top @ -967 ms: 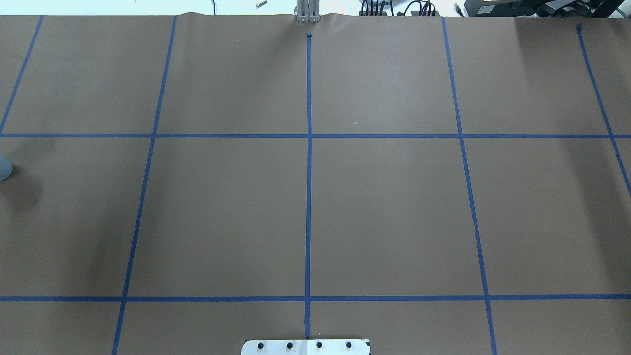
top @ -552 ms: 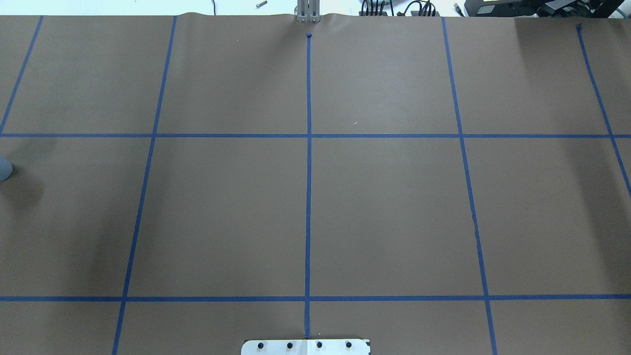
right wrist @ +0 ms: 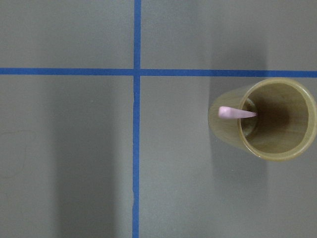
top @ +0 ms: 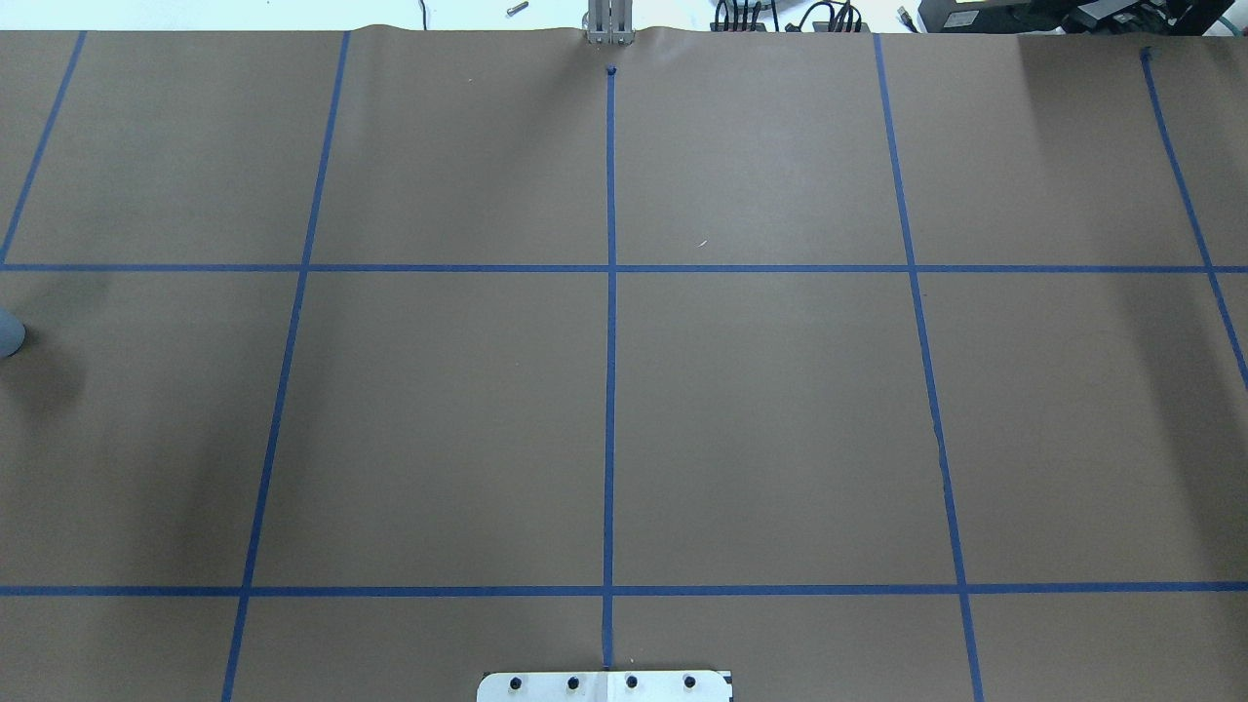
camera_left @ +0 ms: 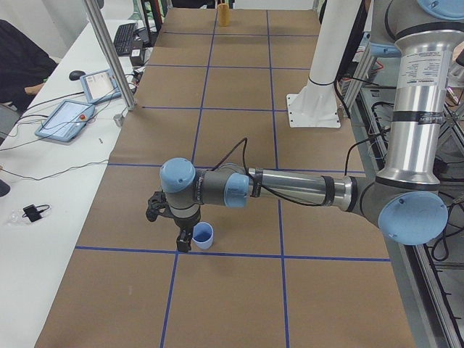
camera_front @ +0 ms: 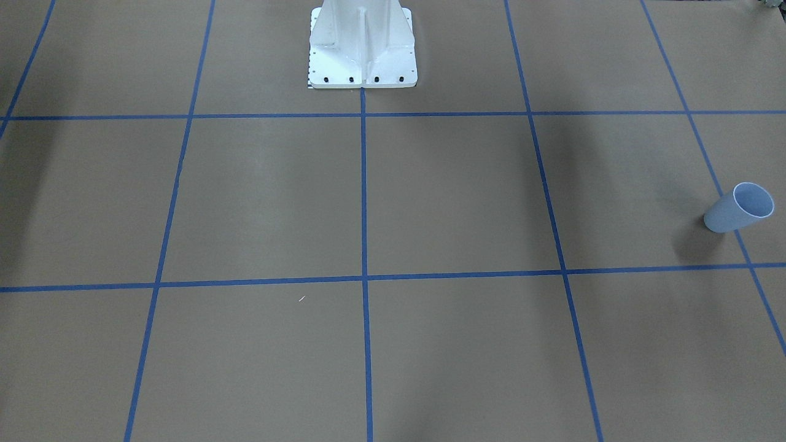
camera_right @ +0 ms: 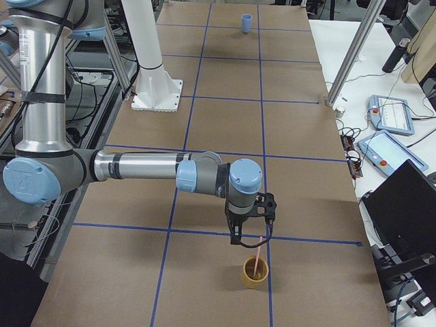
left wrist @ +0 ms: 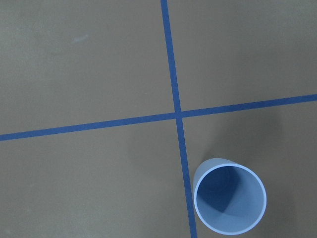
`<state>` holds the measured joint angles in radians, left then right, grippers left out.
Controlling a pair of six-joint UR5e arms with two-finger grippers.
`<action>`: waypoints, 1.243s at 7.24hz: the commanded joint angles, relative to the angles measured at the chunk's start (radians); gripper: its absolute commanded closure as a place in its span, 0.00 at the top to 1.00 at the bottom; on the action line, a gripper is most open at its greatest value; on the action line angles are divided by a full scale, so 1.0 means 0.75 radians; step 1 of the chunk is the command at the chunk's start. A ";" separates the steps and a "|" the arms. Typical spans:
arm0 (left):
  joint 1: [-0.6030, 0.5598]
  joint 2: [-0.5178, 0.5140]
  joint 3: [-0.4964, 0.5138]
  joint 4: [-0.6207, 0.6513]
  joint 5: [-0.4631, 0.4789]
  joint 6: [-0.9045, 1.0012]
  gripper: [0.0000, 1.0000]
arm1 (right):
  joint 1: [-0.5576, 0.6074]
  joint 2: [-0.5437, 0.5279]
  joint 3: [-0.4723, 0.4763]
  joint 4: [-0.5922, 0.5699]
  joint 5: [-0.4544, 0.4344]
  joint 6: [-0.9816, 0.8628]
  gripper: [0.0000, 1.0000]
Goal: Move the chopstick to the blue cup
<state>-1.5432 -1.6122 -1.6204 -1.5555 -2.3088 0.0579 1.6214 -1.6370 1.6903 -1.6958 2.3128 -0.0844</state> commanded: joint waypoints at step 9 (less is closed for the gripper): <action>0.016 -0.028 0.015 -0.063 0.002 -0.004 0.98 | 0.000 0.008 0.045 0.011 0.009 0.000 1.00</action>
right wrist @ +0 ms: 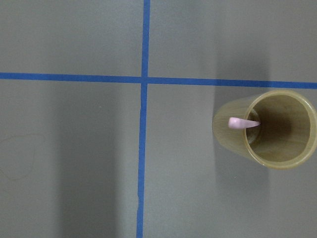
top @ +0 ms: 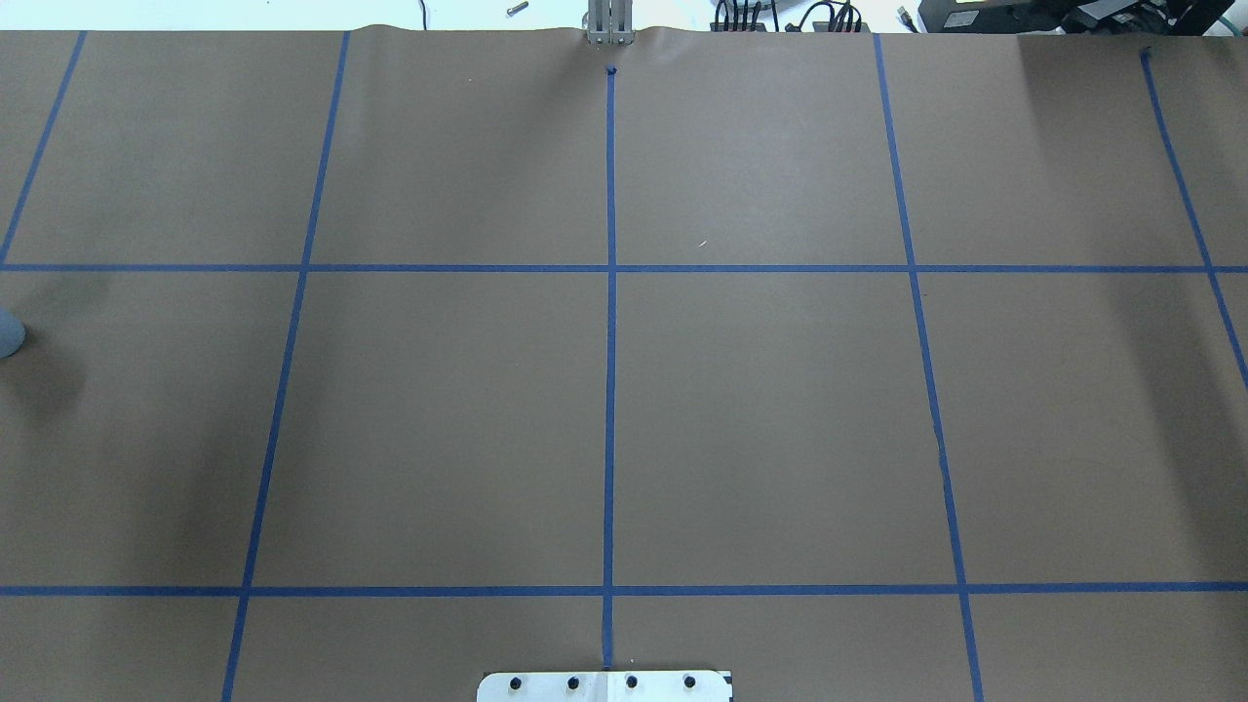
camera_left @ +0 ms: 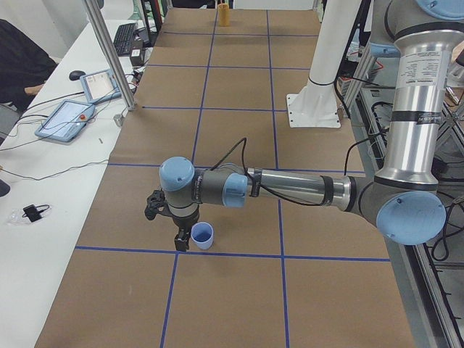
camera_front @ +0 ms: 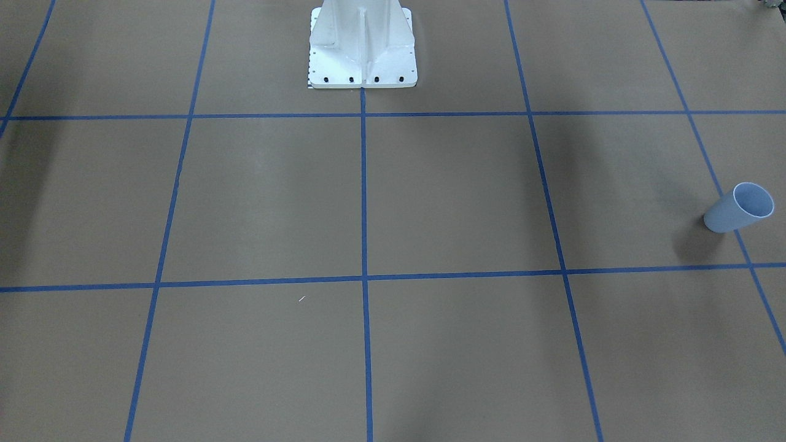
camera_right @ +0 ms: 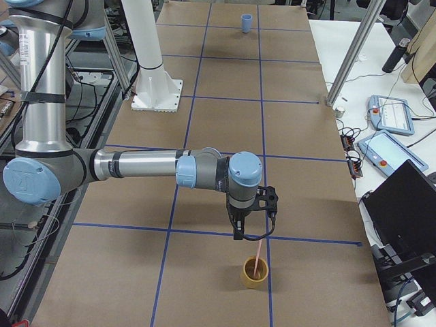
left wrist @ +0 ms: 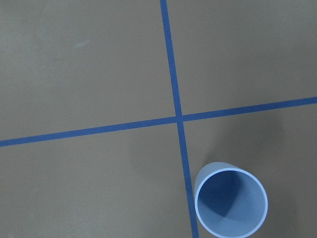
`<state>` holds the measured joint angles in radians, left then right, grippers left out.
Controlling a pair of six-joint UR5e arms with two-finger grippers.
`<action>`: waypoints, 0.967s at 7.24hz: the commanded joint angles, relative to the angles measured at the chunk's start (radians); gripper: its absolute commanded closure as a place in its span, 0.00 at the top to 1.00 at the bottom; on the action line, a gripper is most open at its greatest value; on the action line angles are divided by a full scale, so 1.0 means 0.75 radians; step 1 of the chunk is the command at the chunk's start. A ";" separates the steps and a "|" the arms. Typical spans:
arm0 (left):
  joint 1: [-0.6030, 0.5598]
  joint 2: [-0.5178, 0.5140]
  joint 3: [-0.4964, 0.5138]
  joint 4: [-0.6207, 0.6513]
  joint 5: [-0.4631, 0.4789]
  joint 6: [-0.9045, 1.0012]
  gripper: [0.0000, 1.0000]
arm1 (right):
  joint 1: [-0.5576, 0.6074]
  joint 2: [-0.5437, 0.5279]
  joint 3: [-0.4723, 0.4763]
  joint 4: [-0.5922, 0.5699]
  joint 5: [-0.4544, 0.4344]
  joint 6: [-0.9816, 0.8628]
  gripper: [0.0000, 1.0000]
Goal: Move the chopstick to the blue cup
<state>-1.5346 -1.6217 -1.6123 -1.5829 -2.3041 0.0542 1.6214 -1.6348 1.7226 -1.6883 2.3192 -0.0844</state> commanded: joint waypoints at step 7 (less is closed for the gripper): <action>0.101 -0.014 0.291 -0.467 -0.020 -0.350 0.98 | 0.000 -0.015 -0.018 0.005 0.119 0.000 1.00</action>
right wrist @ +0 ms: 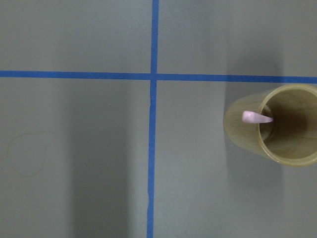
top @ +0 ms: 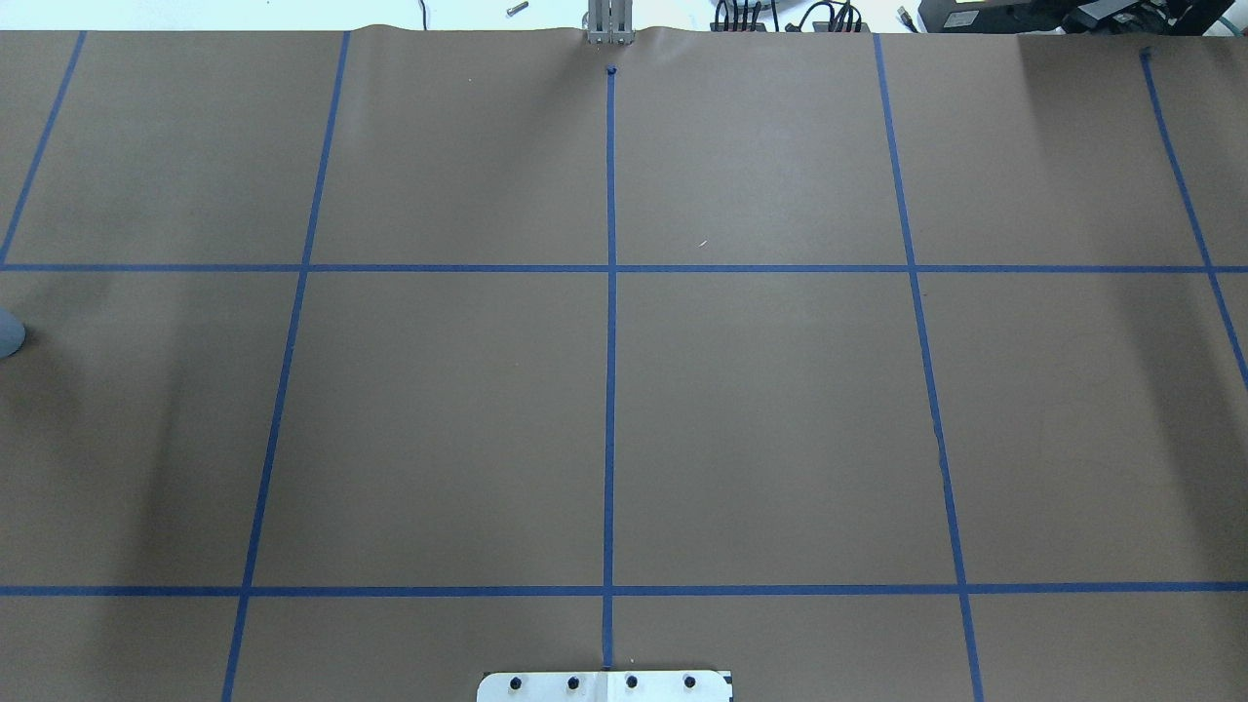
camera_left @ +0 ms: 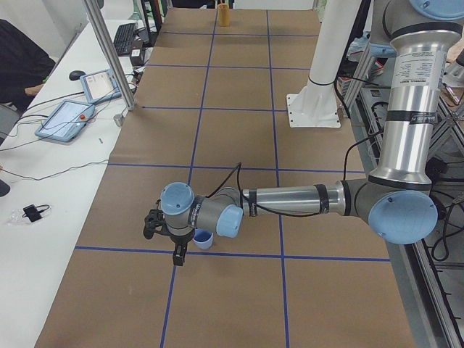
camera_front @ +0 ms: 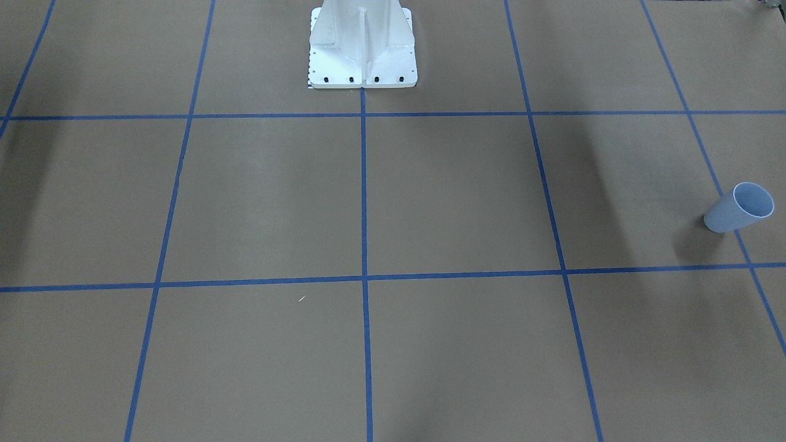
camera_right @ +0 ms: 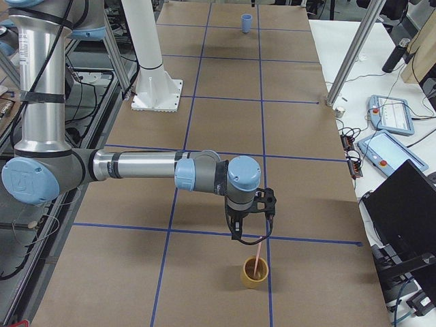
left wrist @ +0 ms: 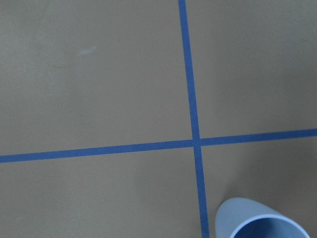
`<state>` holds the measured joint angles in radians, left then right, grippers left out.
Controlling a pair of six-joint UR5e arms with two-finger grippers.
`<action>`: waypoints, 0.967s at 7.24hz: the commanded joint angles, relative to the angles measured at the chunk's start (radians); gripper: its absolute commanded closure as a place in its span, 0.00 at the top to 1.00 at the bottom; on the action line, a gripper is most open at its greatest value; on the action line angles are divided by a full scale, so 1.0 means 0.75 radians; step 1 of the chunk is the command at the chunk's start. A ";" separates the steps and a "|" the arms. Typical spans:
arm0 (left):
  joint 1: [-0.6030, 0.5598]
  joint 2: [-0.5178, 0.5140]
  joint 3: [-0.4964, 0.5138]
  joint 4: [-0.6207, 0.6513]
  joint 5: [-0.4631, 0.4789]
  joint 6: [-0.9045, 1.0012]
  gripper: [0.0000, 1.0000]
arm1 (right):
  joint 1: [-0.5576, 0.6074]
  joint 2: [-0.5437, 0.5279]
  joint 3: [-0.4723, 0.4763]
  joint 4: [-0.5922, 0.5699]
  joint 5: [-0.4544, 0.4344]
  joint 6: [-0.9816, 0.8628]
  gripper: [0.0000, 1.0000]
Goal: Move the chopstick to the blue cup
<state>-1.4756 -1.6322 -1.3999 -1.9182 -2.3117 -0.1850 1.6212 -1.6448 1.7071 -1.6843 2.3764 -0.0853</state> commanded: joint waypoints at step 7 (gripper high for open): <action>0.129 0.057 0.011 -0.042 -0.098 -0.019 0.98 | 0.000 0.000 0.002 0.000 0.012 0.001 1.00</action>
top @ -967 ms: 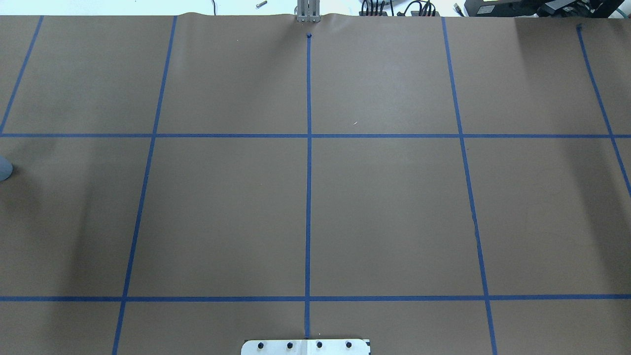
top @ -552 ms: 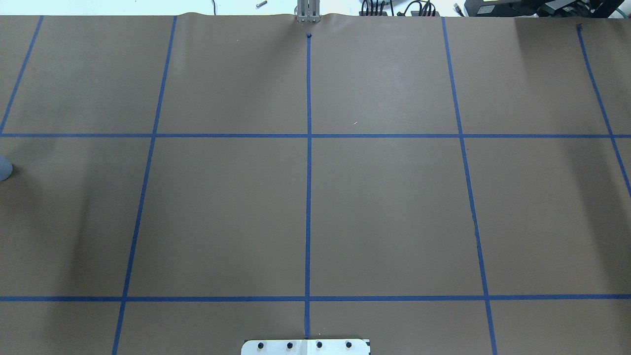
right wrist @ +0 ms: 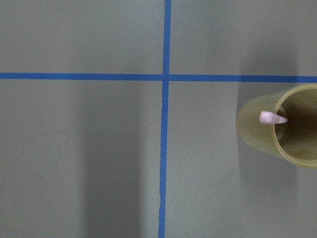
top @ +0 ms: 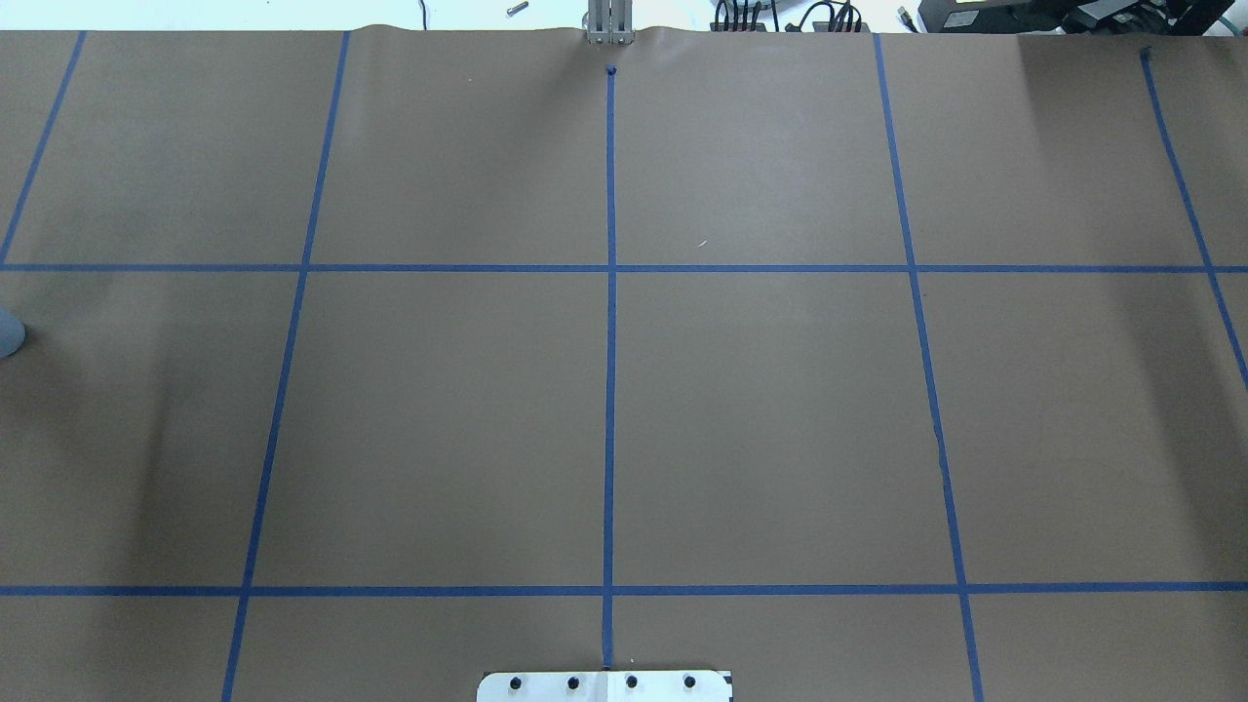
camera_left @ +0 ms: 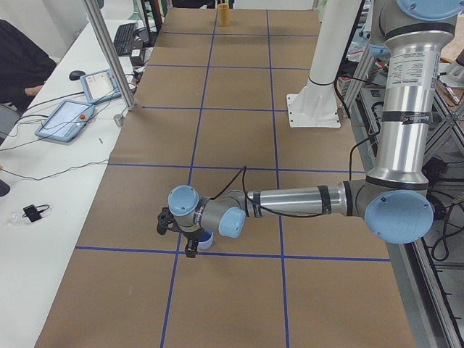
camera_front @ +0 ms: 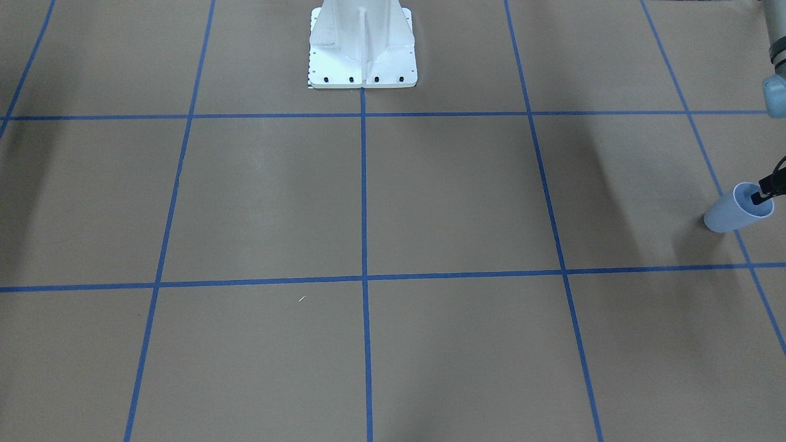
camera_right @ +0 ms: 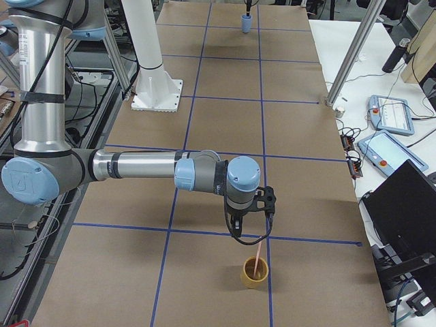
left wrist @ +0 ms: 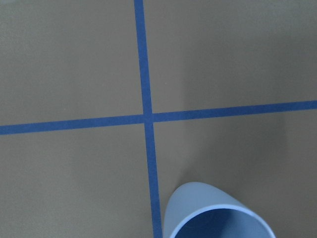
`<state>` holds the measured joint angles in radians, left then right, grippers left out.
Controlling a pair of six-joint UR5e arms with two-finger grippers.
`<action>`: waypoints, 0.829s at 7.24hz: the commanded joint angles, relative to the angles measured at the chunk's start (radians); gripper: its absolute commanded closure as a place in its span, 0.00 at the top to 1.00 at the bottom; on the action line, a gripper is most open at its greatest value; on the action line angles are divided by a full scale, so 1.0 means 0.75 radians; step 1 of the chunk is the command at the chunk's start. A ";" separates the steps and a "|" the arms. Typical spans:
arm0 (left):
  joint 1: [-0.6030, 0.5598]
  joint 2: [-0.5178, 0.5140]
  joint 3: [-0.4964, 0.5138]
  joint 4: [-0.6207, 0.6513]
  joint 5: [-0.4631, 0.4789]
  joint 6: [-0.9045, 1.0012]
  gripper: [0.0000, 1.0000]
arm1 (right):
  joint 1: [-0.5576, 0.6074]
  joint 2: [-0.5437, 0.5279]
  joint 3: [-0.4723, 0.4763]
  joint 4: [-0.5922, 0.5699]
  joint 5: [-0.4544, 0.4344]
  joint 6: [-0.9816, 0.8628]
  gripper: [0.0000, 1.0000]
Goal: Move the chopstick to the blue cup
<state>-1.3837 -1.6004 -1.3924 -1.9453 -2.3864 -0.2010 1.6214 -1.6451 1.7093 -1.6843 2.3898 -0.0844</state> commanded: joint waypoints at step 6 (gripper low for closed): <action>0.051 0.013 0.036 -0.008 -0.001 -0.004 0.09 | 0.000 0.003 -0.001 0.000 -0.004 0.002 1.00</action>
<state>-1.3458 -1.5902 -1.3654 -1.9496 -2.3832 -0.2004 1.6214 -1.6430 1.7092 -1.6843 2.3856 -0.0834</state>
